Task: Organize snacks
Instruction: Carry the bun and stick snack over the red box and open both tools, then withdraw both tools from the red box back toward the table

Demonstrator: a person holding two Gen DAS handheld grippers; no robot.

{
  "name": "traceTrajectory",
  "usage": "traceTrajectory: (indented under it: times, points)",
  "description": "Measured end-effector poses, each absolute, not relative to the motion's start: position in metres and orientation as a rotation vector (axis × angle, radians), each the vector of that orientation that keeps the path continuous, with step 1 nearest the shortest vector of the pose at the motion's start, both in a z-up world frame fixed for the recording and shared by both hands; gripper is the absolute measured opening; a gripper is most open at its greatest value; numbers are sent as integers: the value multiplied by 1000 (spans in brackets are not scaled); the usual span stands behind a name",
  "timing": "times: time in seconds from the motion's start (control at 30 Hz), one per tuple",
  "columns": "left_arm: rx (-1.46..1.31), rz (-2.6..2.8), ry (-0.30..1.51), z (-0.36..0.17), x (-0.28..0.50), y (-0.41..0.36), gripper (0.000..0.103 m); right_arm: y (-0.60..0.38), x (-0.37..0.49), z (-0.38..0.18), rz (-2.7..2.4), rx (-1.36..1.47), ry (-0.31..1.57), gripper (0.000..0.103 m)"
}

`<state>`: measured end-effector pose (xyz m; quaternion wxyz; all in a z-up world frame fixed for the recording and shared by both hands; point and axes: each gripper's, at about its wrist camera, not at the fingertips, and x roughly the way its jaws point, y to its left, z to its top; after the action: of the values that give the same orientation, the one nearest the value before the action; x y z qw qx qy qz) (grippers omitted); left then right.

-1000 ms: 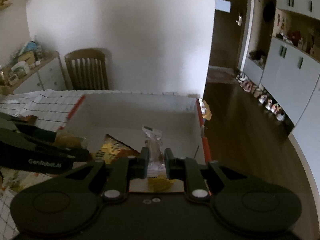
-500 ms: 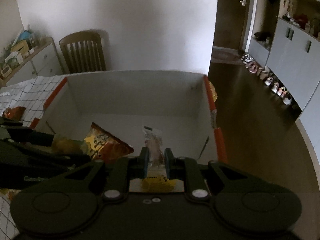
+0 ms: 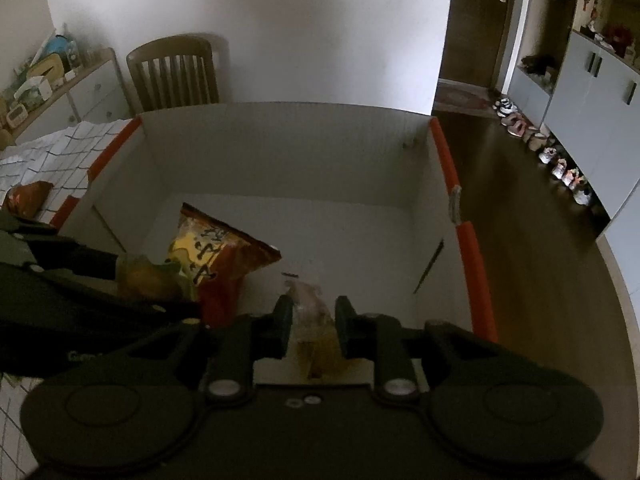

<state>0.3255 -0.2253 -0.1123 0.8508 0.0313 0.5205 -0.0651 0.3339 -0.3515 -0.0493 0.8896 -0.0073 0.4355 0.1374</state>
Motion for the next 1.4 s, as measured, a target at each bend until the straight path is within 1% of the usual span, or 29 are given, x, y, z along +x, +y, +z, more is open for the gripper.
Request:
traceTrajectory:
  times: [0.07,0.27,0.33,0.4,0.47,0.53,0.6,0.83,1.0,1.1,1.13,1.17,1.4]
  points:
    - [52,-143,1095,-110,325,-224,66,-354,331,-47,281,-7,901,25]
    - [34,-143,1070,-101,318,-221,67,-364,317,-35,280,4,873,38]
    - [37,-140,1057,-96,314,-220,70,-365,312,-30,278,7,862,41]
    - [33,-137,1043,-91,310,-218,74,-367,308,-26,277,12,852,46]
    - [22,-136,1029,-86,305,-214,74,-368,304,-20,279,14,840,52]
    - [8,-135,1018,-80,301,-210,74,-367,300,-14,285,10,828,54]
    - [-5,-143,1003,-74,294,-206,74,-367,294,-9,290,8,816,61]
    - [5,-151,934,-53,267,-194,75,-360,275,12,315,10,771,74]
    - [-2,-143,891,-36,244,-182,75,-355,260,28,333,21,733,87]
    - [-12,-145,863,-25,232,-171,76,-351,249,38,347,30,709,92]
    - [-14,-147,853,-21,227,-167,78,-348,245,41,353,29,697,94]
    - [-17,-150,843,-18,223,-163,82,-345,242,44,356,26,686,96]
    - [-31,-174,782,2,192,-133,83,-323,217,59,365,34,645,100]
